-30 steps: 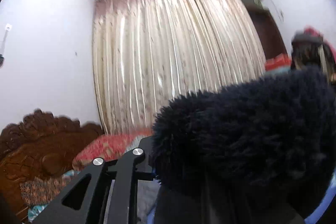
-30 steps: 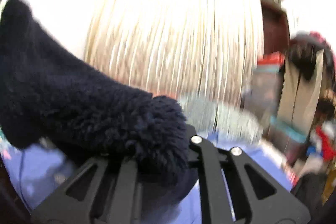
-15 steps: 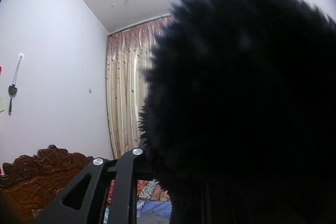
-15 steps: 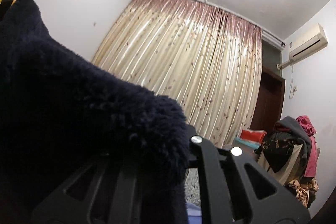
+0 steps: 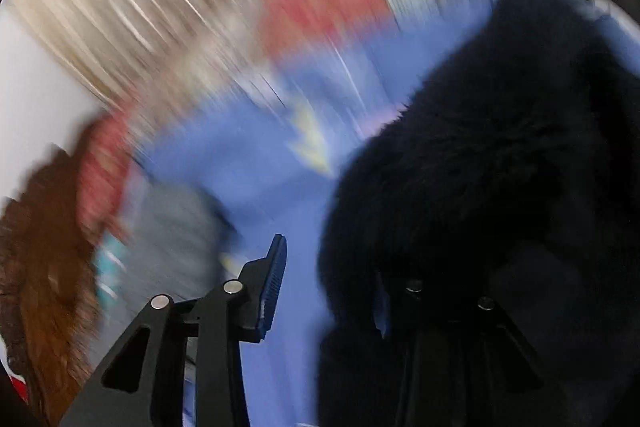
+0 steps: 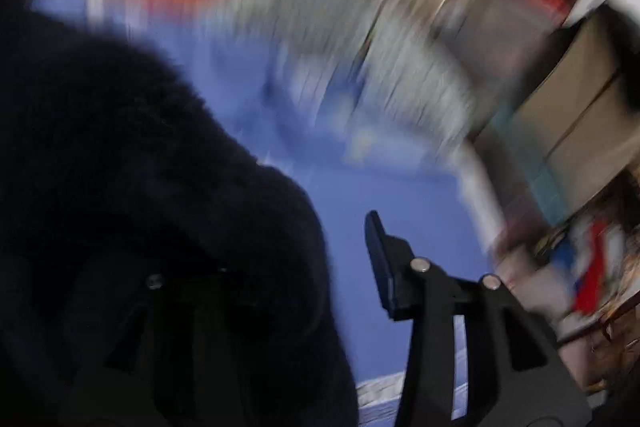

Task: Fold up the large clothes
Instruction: 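Lift the black fleece jacket high with the right gripper to shake it out, then lower the fleece jacket onto the sheet and open the right gripper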

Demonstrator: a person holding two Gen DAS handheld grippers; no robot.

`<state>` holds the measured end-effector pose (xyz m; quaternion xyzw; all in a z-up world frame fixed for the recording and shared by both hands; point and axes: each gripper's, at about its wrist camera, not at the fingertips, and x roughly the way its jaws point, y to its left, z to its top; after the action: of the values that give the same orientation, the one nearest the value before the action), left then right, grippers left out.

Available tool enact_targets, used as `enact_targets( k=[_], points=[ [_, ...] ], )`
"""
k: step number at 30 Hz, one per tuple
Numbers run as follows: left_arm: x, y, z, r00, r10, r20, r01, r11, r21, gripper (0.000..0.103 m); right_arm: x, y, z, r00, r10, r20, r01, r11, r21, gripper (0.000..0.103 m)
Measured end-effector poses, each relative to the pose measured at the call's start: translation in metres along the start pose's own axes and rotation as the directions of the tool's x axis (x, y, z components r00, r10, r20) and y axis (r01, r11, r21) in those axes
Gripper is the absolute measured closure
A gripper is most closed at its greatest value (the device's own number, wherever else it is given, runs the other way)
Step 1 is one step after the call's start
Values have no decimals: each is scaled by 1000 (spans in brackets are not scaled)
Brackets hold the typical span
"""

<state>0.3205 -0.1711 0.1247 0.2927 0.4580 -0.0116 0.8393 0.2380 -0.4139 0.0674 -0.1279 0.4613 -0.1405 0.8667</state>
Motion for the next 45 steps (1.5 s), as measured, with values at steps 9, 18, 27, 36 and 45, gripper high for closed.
enact_targets(
  k=[9, 18, 27, 36, 45],
  points=[
    [38, -26, -73, 989, -132, 62, 124, 985, 117, 41, -18, 16, -73, 976, 214, 45, -211, 975, -77, 34],
    [12, 64, -161, 964, -242, 113, 257, 956, -143, 40, -64, 33, -45, 768, 631, 112, -640, 763, 93, 35],
    [17, 92, -292, 955, -288, 70, 297, 921, -251, 40, -108, 182, -44, 536, 808, -244, -841, 536, -72, 89],
    [3, 146, -380, 953, -273, 135, 304, 849, -431, 40, -241, 344, 181, 488, 870, 68, -842, 490, -225, 87],
    [2, 148, -401, 934, -323, 151, 355, 802, -481, 40, -197, 369, 131, 611, 787, 87, -767, 615, -184, 24]
  ],
)
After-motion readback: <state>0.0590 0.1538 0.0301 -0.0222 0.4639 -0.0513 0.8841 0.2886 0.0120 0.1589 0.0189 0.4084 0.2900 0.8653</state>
